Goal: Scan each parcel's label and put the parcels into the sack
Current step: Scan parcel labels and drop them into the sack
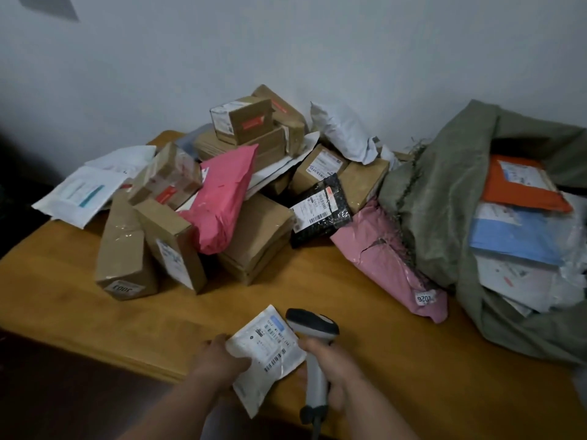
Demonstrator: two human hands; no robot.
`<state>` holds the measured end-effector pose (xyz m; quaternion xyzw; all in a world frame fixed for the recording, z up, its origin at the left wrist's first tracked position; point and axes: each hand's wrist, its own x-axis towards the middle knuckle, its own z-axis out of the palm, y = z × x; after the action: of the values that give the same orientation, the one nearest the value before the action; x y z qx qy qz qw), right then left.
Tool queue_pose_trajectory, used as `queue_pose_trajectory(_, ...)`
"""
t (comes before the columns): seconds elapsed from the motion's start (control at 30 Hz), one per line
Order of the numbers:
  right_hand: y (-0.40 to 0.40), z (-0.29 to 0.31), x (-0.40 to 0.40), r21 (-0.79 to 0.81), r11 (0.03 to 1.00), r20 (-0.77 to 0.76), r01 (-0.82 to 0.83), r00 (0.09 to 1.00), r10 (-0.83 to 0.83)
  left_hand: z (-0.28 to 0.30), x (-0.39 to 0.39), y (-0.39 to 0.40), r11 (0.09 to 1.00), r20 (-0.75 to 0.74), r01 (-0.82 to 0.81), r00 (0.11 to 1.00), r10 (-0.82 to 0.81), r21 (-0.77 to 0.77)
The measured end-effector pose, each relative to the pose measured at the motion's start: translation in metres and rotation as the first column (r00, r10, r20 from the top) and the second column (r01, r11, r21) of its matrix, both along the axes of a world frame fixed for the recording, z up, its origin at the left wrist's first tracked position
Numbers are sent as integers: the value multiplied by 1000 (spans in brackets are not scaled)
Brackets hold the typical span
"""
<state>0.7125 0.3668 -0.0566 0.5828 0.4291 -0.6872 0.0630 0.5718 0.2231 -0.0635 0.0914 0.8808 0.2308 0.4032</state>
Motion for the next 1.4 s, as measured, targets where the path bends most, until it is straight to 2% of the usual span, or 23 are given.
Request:
queue_pose_trajectory(0.1,-9,-8,-2,-30,998,-58,55,997,-56,-5,10,3,998,97,-23,995,17,61)
queue_pose_trajectory(0.23,-6,-2,9,-9,994,-145,113,983,-113,-1,24,11,959,309,-222,937,161,175)
queue_pose_trajectory(0.3,2,10,18,32,993,-187,117,976,-109,10,26,16,930,340,-293,917,208,220)
queue_pose_trajectory(0.43,21,45,37,139,986,-308,88,950,-41,42,26,30,848,299,-367,918,262,382)
queue_pose_trajectory(0.6,35,96,54,299,954,-420,30,902,104,86,41,52,756,203,-348,937,283,554)
queue_pose_trajectory(0.8,44,138,77,419,908,-475,15,856,205,122,63,80,674,142,-306,947,288,672)
queue_pose_trajectory(1.03,51,155,100,480,876,-472,50,856,210,131,77,95,653,125,-269,958,258,708)
queue_pose_trajectory(1.4,59,160,88,449,876,-480,175,875,71,133,57,116,668,153,-204,979,135,716)
